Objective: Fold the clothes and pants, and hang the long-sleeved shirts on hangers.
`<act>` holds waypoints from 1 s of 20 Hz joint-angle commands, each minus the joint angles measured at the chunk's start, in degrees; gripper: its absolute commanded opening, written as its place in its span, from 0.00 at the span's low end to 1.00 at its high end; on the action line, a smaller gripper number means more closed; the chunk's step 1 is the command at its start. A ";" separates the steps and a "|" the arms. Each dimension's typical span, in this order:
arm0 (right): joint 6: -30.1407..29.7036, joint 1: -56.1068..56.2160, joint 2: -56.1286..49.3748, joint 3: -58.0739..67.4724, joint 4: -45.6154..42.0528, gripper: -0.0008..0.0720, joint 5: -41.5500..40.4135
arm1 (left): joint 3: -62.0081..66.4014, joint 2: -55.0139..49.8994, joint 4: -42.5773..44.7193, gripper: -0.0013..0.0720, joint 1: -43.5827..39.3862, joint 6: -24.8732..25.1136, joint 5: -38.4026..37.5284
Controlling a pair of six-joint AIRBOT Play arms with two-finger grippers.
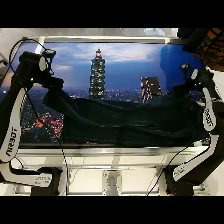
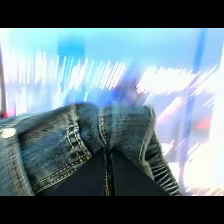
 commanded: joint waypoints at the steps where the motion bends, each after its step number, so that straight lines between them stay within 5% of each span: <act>1: 13.14 -0.02 1.57 5.84 -1.77 0.03 -11.98 | 0.02 0.61 3.52 0.04 0.07 -6.43 10.71; 5: 22.32 -0.44 1.22 7.02 -4.15 0.03 -20.65 | 0.00 -0.66 11.47 0.04 1.70 -13.77 15.06; 7: 22.88 -0.63 0.11 7.02 -4.20 0.03 -21.97 | -0.04 -2.67 11.47 0.04 3.10 -14.27 16.06; 11: 33.05 -1.92 -2.32 6.86 -6.56 0.03 -26.25 | -0.04 -8.52 11.47 0.04 3.26 -14.29 20.09; 15: 33.99 -3.48 -5.62 6.86 -6.58 0.04 -22.49 | -0.02 -16.46 11.41 0.04 3.23 -19.54 22.84; 16: 32.96 -3.82 -6.47 6.86 -6.56 0.08 -20.20 | -0.02 -18.14 10.54 0.04 2.99 -19.58 22.67; 18: 29.03 -4.20 -7.21 6.86 -5.57 0.38 -15.67 | -0.02 -19.58 8.83 0.06 2.64 -19.58 21.75; 19: 25.86 -4.20 -7.19 7.23 -5.77 0.44 -13.46 | 0.00 -19.41 9.18 0.06 2.58 -19.54 21.18; 20: 22.21 -4.17 -7.19 8.52 -5.92 0.48 -10.47 | 0.09 -18.80 9.62 0.19 2.58 -18.86 20.57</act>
